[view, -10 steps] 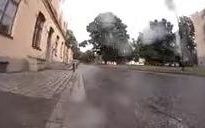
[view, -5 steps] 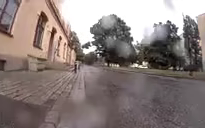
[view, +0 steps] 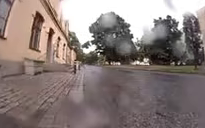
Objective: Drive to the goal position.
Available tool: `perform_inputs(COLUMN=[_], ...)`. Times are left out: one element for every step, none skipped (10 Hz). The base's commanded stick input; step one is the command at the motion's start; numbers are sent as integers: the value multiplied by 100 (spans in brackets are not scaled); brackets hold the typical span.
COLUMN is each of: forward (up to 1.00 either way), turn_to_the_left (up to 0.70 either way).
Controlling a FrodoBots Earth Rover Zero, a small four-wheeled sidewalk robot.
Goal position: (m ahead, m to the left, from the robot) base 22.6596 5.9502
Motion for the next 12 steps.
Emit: perform_inputs(forward=[85,85,85,85,85,85,85,85,85,85,85,85], turn_to_the_left=[0,0,0,0,0,0,0,0,0,0,0,0])
